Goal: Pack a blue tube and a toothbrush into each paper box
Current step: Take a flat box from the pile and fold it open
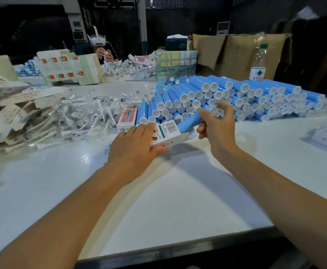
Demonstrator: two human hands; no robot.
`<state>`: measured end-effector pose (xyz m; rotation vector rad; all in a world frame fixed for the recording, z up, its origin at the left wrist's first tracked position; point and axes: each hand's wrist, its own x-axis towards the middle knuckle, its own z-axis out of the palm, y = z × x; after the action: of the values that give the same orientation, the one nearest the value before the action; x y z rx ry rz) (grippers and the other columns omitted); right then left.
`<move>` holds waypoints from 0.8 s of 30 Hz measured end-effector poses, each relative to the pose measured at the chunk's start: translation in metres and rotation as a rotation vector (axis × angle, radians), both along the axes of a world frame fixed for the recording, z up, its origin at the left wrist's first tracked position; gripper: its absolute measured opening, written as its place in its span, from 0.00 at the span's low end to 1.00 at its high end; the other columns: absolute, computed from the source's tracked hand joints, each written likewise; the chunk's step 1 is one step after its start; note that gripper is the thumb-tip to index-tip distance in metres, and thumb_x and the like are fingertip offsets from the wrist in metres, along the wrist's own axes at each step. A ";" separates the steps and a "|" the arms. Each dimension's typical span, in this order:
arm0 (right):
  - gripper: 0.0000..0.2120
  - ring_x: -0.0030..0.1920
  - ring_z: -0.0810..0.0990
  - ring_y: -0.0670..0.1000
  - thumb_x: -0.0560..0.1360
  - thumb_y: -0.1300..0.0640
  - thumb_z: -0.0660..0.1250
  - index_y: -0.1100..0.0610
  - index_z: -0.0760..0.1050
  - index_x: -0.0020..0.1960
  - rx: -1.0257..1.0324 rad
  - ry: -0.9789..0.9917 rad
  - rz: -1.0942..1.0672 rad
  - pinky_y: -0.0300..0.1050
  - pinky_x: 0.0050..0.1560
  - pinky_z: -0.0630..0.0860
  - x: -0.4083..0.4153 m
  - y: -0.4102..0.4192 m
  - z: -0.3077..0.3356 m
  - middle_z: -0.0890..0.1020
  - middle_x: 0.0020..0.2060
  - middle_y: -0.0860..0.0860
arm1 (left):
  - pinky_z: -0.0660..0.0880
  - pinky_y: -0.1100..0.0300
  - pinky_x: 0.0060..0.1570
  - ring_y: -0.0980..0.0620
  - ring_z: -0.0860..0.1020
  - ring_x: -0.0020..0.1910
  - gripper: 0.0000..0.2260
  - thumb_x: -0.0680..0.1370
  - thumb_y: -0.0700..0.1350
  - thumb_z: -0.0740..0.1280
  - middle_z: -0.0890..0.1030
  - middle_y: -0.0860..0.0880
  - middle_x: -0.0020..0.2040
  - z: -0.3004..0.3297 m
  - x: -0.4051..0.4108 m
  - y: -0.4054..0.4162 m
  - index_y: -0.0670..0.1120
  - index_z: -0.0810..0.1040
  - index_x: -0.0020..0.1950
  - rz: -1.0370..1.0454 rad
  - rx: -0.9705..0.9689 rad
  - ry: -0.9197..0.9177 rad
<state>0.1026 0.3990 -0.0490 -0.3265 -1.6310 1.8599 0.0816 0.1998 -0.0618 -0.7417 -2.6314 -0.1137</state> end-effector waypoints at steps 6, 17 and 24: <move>0.21 0.40 0.75 0.47 0.79 0.48 0.61 0.51 0.78 0.29 0.302 -0.071 0.025 0.52 0.45 0.71 0.003 -0.020 -0.011 0.79 0.44 0.51 | 0.65 0.55 0.53 0.48 0.69 0.62 0.33 0.76 0.66 0.49 0.69 0.50 0.67 0.000 0.001 -0.001 0.48 0.57 0.74 -0.014 -0.005 0.003; 0.14 0.30 0.70 0.44 0.78 0.55 0.60 0.52 0.78 0.35 0.204 -0.069 -0.057 0.42 0.31 0.67 -0.002 -0.006 0.000 0.80 0.35 0.47 | 0.65 0.52 0.57 0.48 0.67 0.64 0.32 0.77 0.65 0.55 0.68 0.48 0.68 -0.006 -0.002 -0.002 0.47 0.58 0.74 -0.069 -0.073 -0.031; 0.11 0.29 0.72 0.40 0.76 0.57 0.62 0.56 0.79 0.38 0.690 0.072 0.062 0.43 0.35 0.70 -0.035 -0.050 0.040 0.79 0.31 0.44 | 0.63 0.51 0.47 0.44 0.71 0.56 0.25 0.78 0.61 0.58 0.73 0.45 0.61 -0.007 -0.003 0.001 0.45 0.66 0.66 -0.100 -0.096 0.007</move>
<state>0.0672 0.3492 -0.0088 0.0898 -2.1181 1.2197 0.0786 0.2008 -0.0692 -0.9051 -2.6085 -0.0132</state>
